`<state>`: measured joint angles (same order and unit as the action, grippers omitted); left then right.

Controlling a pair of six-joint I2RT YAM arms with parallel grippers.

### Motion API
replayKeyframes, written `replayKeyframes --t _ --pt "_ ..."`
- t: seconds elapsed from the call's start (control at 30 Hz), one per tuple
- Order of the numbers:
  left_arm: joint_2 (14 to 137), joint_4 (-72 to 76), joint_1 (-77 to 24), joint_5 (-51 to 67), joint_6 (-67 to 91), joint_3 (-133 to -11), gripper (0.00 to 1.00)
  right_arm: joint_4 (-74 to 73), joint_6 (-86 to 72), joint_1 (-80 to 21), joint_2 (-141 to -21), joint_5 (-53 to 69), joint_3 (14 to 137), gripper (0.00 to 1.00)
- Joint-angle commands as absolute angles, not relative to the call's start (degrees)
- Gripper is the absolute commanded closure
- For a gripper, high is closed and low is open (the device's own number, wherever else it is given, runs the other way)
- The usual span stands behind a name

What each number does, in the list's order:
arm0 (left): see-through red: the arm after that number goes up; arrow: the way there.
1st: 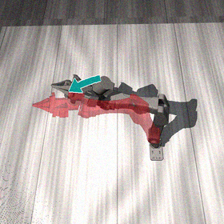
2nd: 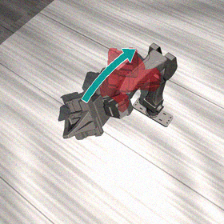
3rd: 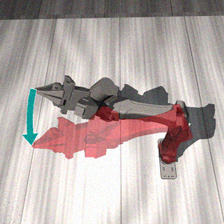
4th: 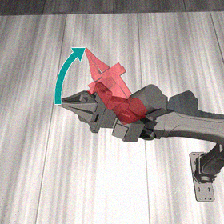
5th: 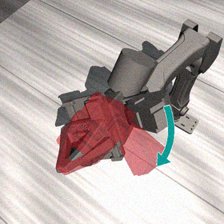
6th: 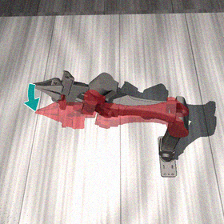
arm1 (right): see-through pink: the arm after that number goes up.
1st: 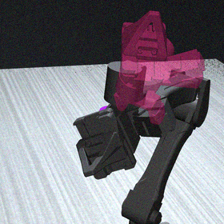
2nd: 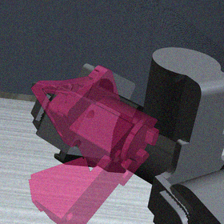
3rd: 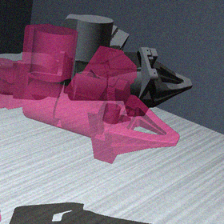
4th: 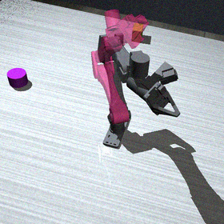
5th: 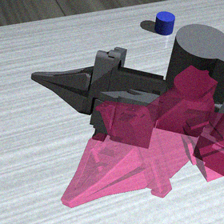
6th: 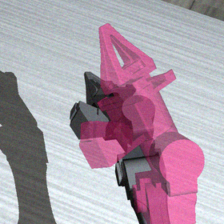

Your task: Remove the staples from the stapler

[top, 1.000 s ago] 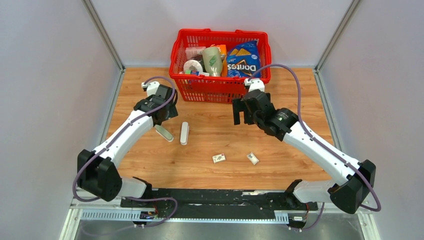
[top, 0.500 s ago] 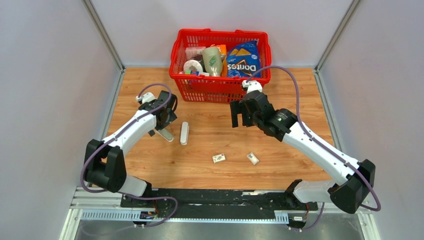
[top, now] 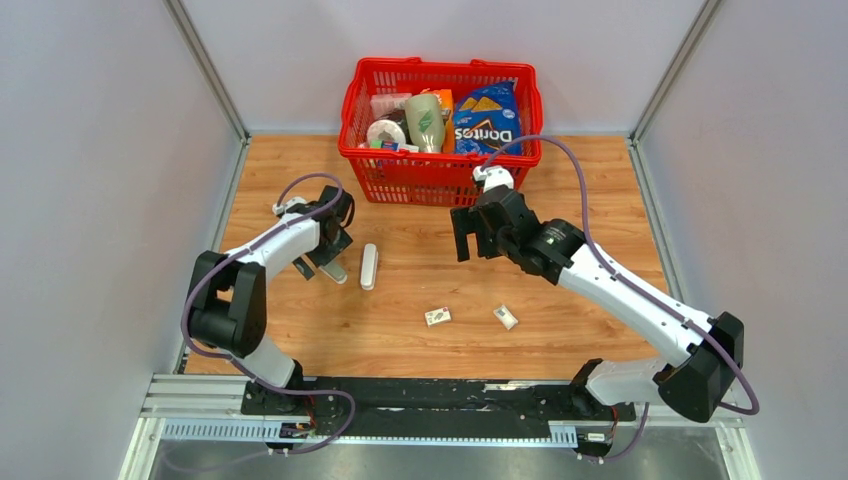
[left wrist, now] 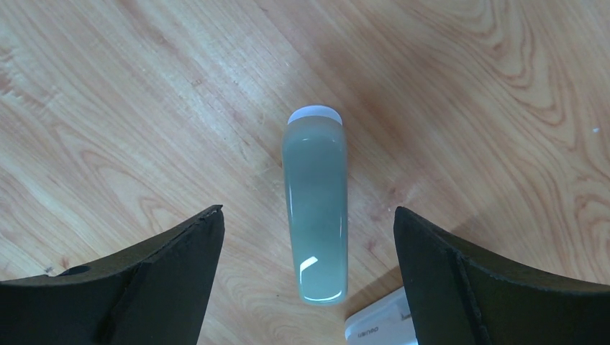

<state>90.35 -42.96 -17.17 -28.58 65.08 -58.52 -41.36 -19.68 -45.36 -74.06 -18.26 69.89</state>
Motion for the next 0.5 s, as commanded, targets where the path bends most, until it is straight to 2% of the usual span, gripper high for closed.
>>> replayKeyframes --t 0.0,0.27,0.47 --pt "92.02 -41.31 -16.96 -28.30 65.83 -59.67 0.07 -40.52 -20.04 -46.14 -74.44 -17.58 70.22 0.00" --pt "93.60 -42.01 -16.88 -29.88 65.39 -60.91 0.09 -40.17 -19.86 -46.76 -75.14 -17.40 70.66 0.00" --pt "94.22 -41.31 -16.87 -30.14 64.95 -61.52 0.19 -39.81 -19.69 -46.85 -74.97 -17.32 70.49 0.00"
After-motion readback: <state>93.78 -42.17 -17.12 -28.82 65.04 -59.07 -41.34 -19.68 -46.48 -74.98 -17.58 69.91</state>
